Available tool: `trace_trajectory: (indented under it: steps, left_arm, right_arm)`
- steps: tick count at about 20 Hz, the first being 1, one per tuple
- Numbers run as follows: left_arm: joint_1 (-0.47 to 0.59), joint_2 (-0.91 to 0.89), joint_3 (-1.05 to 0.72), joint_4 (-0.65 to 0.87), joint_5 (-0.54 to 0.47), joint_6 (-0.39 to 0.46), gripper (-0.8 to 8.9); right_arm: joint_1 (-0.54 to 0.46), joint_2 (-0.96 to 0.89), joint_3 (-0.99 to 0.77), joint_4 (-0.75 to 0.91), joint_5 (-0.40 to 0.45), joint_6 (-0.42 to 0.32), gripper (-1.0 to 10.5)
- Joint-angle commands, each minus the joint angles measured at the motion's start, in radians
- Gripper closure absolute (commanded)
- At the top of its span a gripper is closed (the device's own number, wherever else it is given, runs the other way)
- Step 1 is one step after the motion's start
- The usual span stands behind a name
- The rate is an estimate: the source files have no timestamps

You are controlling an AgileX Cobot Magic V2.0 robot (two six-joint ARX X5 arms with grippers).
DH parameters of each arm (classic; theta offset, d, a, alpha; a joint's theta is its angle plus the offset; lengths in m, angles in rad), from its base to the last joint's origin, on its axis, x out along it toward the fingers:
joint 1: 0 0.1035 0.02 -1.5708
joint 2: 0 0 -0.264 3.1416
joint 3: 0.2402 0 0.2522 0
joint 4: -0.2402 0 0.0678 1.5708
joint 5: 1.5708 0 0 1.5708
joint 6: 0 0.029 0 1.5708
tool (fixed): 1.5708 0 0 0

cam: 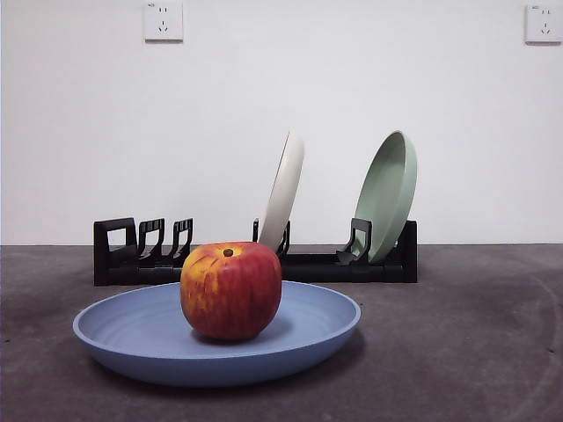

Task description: Take the blue plate from the plate rack,put the plate on the table,take the apple from the table,put the apple in the plate

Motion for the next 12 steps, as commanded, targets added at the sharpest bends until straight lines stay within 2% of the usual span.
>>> trace_trajectory:
  steps: [1, 7, 12]
  left_arm:
    - [0.048, -0.091, -0.145, 0.076, 0.004, -0.077, 8.17]
    - [0.134, -0.266, -0.338, 0.084, -0.056, -0.206, 8.17]
    - [0.139, -0.373, -0.376, 0.037, -0.148, -0.21, 8.17]
  right_arm:
    - [0.001, 0.002, 0.0, 0.003, 0.0, -0.003, 9.5]
    - [0.001, 0.002, 0.0, 0.003, 0.0, -0.003, 9.5]
    - [0.001, 0.002, 0.0, 0.003, 0.0, -0.003, 9.5]
